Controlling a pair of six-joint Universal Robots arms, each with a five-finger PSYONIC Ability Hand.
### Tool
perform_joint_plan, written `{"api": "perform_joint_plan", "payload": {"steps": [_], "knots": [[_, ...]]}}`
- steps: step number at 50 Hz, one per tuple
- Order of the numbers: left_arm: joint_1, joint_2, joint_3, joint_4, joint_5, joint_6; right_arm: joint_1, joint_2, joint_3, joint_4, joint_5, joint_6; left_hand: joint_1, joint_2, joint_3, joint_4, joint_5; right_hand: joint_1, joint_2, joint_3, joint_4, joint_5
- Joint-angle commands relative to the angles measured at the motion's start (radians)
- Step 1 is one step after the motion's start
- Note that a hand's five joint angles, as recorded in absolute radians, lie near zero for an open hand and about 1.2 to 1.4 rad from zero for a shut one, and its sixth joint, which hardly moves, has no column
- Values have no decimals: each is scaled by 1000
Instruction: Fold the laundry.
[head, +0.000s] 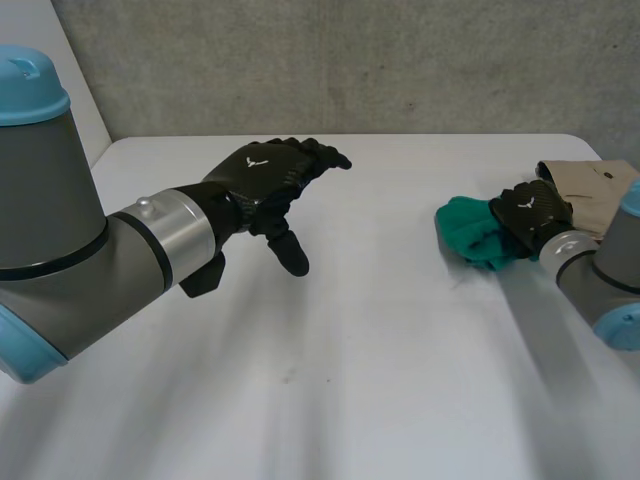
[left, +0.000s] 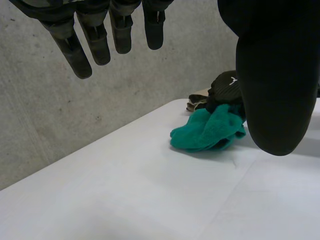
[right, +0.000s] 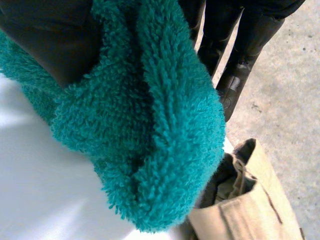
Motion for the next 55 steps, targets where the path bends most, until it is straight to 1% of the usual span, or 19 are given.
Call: {"api": "perform_joint_plan", "payload": {"steps": [1, 8, 12, 16, 19, 21, 28, 33, 39, 40, 41, 42, 43, 44, 46, 48, 49, 52, 55], "knots": [[-1, -4, -2, 1, -2, -1, -35, 26, -106, -21, -136, -14, -2, -1, -8, 2, -16, 482, 233, 252, 215, 289], [-9, -2, -12, 3, 0, -1, -55, 52, -322, -79, -159, 37, -5, -4, -11, -1, -19, 482, 233, 252, 215, 289], [-9, 5, -22, 24, -3, -1, -90, 92, -472, -142, -190, 112, -5, -4, -11, -1, -19, 482, 233, 252, 215, 289], [-12, 7, -26, 34, -3, -6, -145, 152, -634, -156, -221, 206, -2, -1, -8, 2, -16, 482, 233, 252, 215, 289], [-12, 5, -25, 34, -3, -12, -202, 178, -694, -160, -239, 256, -2, -1, -8, 2, -16, 482, 233, 252, 215, 289], [-12, 5, -26, 35, -3, -18, -225, 192, -707, -167, -256, 276, -2, -1, -8, 2, -16, 482, 233, 252, 215, 289], [-15, -4, -35, 37, -3, -26, -344, 314, -726, -191, -420, 313, 0, 2, -5, 5, -13, 482, 233, 252, 215, 289], [-17, -16, -41, 52, -5, -26, -432, 396, -703, -185, -455, 309, 0, 2, -5, 5, -13, 482, 233, 252, 215, 289], [-23, -29, -41, 55, -6, -27, -481, 405, -607, -156, -485, 304, 3, 5, -2, 8, -10, 482, 233, 252, 215, 289], [-23, -30, -41, 55, -6, -27, -481, 402, -594, -154, -485, 303, 3, 5, -2, 8, -10, 405, 156, 175, 137, 212], [-24, -33, -41, 55, -6, -27, -483, 397, -580, -147, -479, 300, 3, 5, -2, 8, -10, 154, -95, -76, -114, -39], [-24, -35, -41, 55, -6, -27, -484, 394, -570, -127, -466, 292, 3, 5, -2, 8, -10, -314, -562, -543, -581, -506], [-24, -35, -41, 55, -6, -27, -484, 394, -569, -127, -466, 292, 3, 5, -2, 8, -10, -318, -567, -548, -586, -511], [-24, -35, -41, 55, -6, -27, -487, 379, -559, -92, -440, 275, 3, 5, -2, 8, -10, -740, -988, -969, -1007, -932], [-24, -35, -41, 55, -6, -27, -493, 332, -548, -24, -393, 232, 3, 5, -2, 8, -10, -740, -988, -969, -1007, -932], [-26, -32, -43, 55, -6, -27, -499, 307, -548, 11, -371, 208, 3, 5, -2, 8, -10, -740, -988, -969, -1007, -932], [-26, -30, -41, 55, -6, -27, -507, 261, -550, 60, -339, 173, 3, 5, -2, 8, -10, -740, -988, -969, -1007, -932], [-26, -24, -41, 55, -6, -27, -506, 159, -551, 154, -290, 136, 3, 5, -2, 8, -10, -740, -988, -969, -1007, -932], [-26, -22, -41, 55, -6, -27, -504, 57, -556, 221, -249, 138, 3, 5, -2, 8, -10, -740, -988, -969, -1007, -932]]}}
